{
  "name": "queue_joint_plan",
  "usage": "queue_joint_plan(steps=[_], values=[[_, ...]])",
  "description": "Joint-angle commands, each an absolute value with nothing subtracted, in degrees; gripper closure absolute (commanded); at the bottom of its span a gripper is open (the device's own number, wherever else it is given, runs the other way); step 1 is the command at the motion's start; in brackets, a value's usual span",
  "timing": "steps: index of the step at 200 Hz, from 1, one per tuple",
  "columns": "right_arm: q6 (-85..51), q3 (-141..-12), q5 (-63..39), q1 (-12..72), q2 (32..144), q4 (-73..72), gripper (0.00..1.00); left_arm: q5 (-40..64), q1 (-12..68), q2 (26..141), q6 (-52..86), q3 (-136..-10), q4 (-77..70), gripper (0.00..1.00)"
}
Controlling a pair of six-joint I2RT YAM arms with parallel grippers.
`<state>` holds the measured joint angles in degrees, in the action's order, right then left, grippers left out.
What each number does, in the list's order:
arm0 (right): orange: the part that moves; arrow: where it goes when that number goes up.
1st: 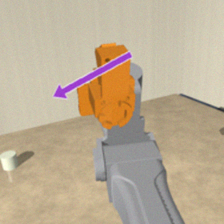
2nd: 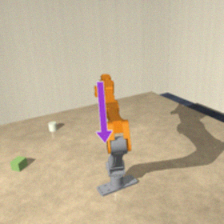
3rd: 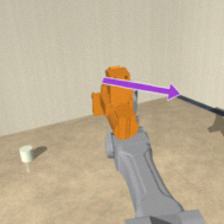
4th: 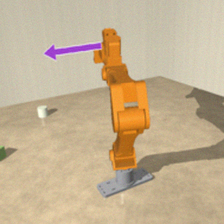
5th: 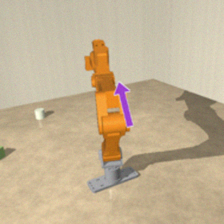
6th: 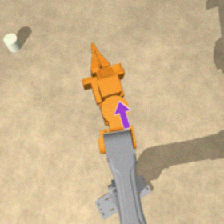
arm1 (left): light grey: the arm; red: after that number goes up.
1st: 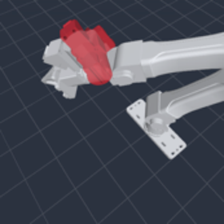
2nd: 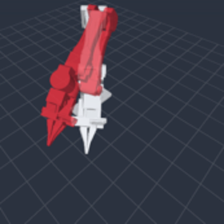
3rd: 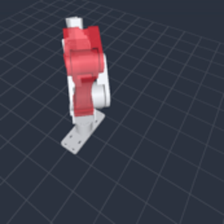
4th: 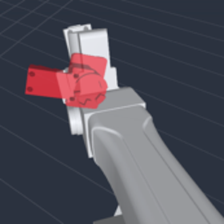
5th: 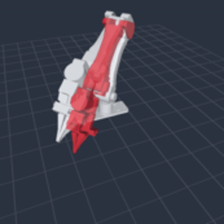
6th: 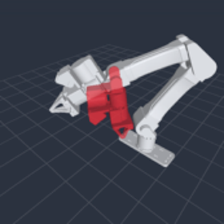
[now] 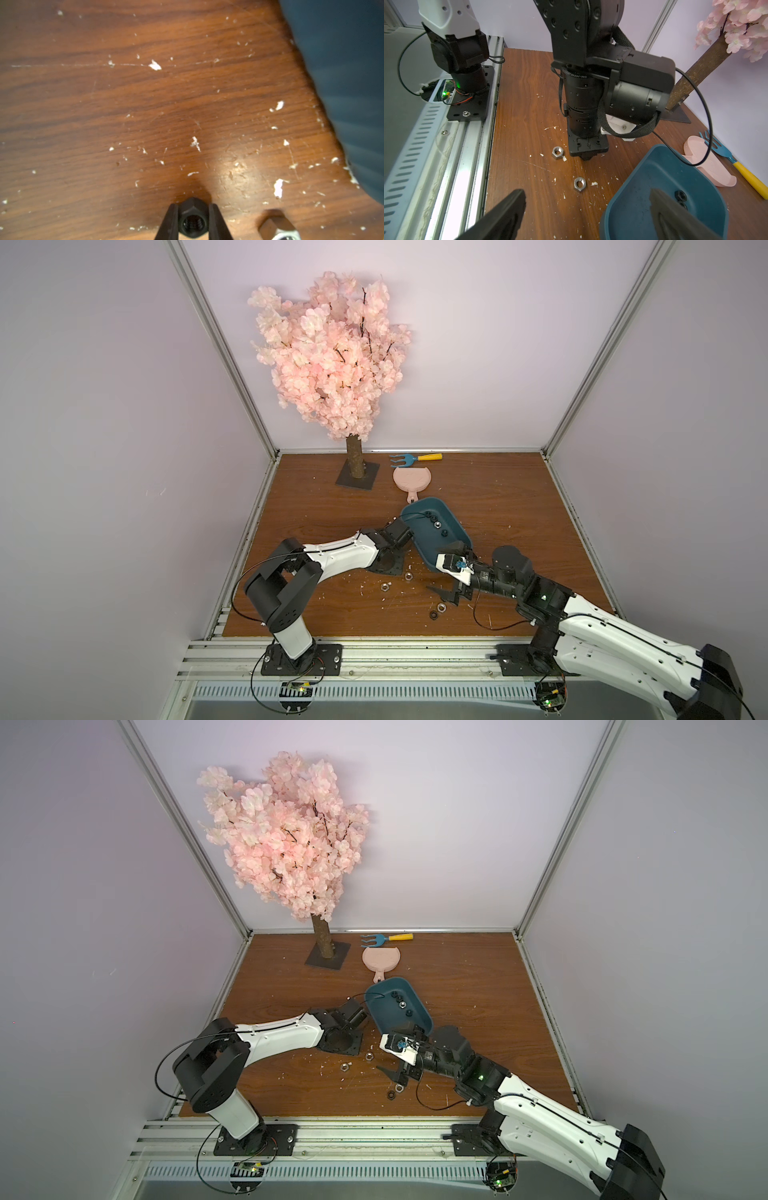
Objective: Put the nuts on the desktop into the storage box
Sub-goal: Pick up the nut from the center of the board.
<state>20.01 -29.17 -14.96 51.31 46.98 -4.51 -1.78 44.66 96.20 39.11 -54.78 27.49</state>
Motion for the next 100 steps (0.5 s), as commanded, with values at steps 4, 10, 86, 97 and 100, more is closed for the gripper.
queue_joint_plan(steps=[4, 10, 86, 97, 100], values=[[20.4, -28.7, -16.7, 51.5, 45.4, -7.6, 0.01, -0.4, 44.8, 94.1, 39.3, -55.0, 29.7, 0.78], [19.8, -27.8, -17.8, 51.5, 44.2, -9.7, 0.01, -0.1, 44.8, 93.2, 39.1, -55.2, 29.6, 0.78], [19.9, -12.2, -20.9, 51.6, 31.1, -38.6, 0.01, 21.3, 43.3, 75.7, 36.5, -53.4, 15.8, 0.79], [19.3, -11.4, -21.5, 51.5, 31.1, -41.7, 0.01, 25.4, 43.2, 72.9, 37.5, -51.7, 10.8, 0.79], [18.9, -11.3, -21.5, 51.5, 31.3, -42.8, 0.01, 26.6, 43.2, 72.1, 37.9, -51.3, 9.5, 0.79]])
